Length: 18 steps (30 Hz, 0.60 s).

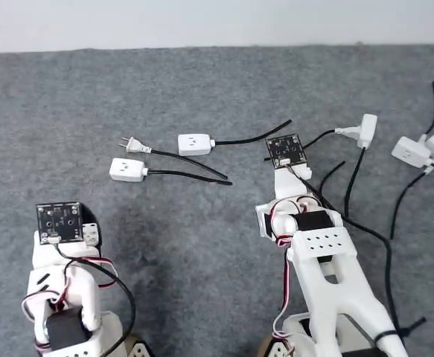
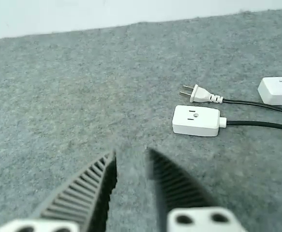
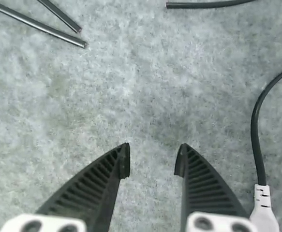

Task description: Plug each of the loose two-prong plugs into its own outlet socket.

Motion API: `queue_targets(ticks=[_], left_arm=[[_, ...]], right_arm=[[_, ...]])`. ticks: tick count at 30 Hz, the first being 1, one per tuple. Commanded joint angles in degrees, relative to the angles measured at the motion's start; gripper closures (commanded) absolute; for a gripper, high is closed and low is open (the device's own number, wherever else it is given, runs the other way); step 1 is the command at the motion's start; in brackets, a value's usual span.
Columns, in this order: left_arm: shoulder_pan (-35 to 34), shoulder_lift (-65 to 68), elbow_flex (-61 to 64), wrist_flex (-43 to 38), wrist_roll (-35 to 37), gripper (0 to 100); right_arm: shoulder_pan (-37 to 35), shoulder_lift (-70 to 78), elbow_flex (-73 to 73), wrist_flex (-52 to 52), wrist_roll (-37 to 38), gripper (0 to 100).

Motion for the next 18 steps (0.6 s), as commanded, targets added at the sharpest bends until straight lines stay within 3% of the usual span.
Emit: queue_targets(ticks=[1,4,7,10,18], left_arm=[[-0.62,-0.18,1.45,-3.34,0.26,76],[-0.62,-0.18,2.77,-4.75,0.18,75],[-0.53,-0.18,2.77,-4.75,0.26,75],[-0.53,-0.18,2.77,-4.75,0.35,75],[-0.35,-0.18,2.77,-4.75,0.44,75]], right_arm=[[-0.48,-1.45,0.62,-0.92,-0.26,83.3],[1.45,-1.89,1.58,-3.65,-0.62,83.2],[8.66,-2.07,1.49,-6.73,-1.23,83.0],[12.79,-2.07,1.49,-9.71,-5.98,82.9],[7.78,-2.07,2.73,-10.07,-2.2,83.2]])
